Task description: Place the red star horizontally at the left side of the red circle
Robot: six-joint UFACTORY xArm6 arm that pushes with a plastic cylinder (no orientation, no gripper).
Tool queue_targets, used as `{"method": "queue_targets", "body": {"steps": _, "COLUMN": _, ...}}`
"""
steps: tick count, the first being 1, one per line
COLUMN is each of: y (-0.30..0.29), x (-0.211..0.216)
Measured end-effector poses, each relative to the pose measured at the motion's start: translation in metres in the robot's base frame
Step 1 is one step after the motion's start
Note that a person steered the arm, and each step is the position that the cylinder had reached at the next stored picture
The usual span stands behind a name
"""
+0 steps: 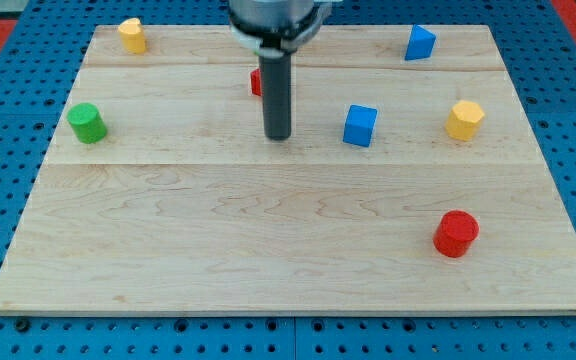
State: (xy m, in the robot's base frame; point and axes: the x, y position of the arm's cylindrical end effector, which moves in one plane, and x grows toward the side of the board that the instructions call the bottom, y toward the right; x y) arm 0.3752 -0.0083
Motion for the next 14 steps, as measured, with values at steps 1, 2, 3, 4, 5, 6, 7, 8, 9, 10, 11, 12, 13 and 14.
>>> {"method": "queue_targets", "body": {"steps": 1, "y": 0.013, "x": -0.056}}
{"method": "queue_targets", "body": {"steps": 2, "y": 0.007, "x": -0.087}}
{"method": "queue_targets", "body": {"steps": 3, "y": -0.015, "x": -0.098}}
{"method": "queue_targets", "body": {"steps": 4, "y": -0.046, "x": -0.119}}
{"method": "queue_targets", "body": {"steps": 5, "y": -0.096, "x": -0.113}}
{"method": "queue_targets", "body": {"steps": 6, "y": -0.107, "x": -0.081}}
{"method": "queue_targets", "body": {"steps": 7, "y": -0.102, "x": -0.039}}
{"method": "queue_targets", "body": {"steps": 8, "y": -0.09, "x": -0.054}}
{"method": "queue_targets", "body": {"steps": 9, "y": -0.066, "x": -0.045}}
{"method": "queue_targets", "body": {"steps": 10, "y": -0.077, "x": 0.014}}
{"method": "queue_targets", "body": {"steps": 11, "y": -0.072, "x": 0.069}}
{"method": "queue_targets", "body": {"steps": 12, "y": -0.066, "x": 0.045}}
{"method": "queue_targets", "body": {"steps": 13, "y": -0.034, "x": 0.054}}
{"method": "queue_targets", "body": {"steps": 14, "y": -0.058, "x": 0.11}}
